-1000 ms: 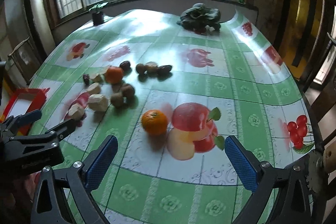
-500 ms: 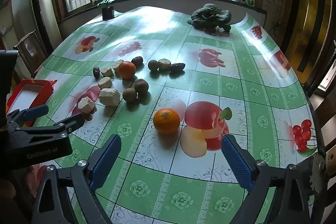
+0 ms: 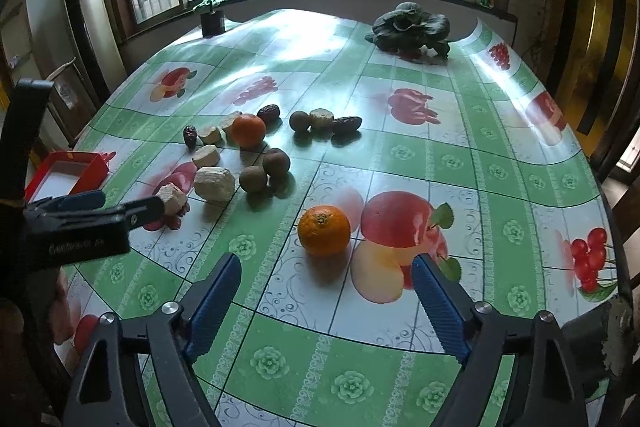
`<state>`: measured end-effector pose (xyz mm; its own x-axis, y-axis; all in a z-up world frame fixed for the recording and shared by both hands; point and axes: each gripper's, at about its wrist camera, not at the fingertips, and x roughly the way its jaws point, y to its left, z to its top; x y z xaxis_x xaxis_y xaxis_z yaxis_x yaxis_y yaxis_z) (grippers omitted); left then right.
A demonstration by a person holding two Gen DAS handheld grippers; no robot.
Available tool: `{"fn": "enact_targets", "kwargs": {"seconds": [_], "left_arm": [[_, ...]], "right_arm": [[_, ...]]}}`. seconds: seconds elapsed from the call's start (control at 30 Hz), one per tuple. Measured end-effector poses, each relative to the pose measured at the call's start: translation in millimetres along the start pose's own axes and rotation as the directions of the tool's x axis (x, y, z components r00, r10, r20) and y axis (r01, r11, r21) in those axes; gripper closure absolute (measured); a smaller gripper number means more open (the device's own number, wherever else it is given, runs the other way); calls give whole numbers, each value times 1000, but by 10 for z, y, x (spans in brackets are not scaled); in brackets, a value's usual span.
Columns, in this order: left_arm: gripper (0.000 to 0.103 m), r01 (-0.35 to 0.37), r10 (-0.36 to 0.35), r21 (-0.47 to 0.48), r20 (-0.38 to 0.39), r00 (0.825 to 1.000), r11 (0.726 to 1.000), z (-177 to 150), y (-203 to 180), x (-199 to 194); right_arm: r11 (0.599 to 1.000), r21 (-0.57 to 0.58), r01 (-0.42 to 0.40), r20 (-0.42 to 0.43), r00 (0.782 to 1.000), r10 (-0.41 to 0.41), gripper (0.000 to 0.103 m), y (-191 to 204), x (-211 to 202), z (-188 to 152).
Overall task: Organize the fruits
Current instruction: 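Grasp the round rice cake with the left gripper while the right gripper grasps the orange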
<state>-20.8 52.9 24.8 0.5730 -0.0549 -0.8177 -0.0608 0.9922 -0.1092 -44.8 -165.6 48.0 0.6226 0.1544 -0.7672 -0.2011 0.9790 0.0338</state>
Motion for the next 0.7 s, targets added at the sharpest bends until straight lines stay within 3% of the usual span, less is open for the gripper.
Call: {"fn": "enact_targets", "kwargs": {"seconds": [0.1, 0.17, 0.23, 0.27, 0.3, 0.7], "left_arm": [[15, 0, 0, 18, -9, 1000, 1000, 42, -54, 49], [43, 11, -9, 40, -30, 1000, 999, 39, -87, 110], [58, 5, -3, 64, -25, 1000, 998, 18, -99, 132], [73, -2, 4, 77, -20, 1000, 997, 14, -110, 128], [77, -1, 3, 81, -22, 1000, 997, 12, -108, 129], [77, 23, -23, 70, -7, 1000, 997, -41, -15, -57]], "right_arm": [[1000, -7, -10, -7, 1000, 10, 28, 10, 20, 1], [1000, -11, -20, -11, 1000, 20, 33, 9, 26, 6], [999, -16, -33, -12, 999, 33, 36, 19, 29, 18], [999, -23, -37, -11, 999, 37, 37, 29, 29, 22], [999, -31, -40, -11, 999, 39, 38, 45, 33, 29], [997, -7, -76, -32, 997, 76, 42, -144, 173, 117]]}}
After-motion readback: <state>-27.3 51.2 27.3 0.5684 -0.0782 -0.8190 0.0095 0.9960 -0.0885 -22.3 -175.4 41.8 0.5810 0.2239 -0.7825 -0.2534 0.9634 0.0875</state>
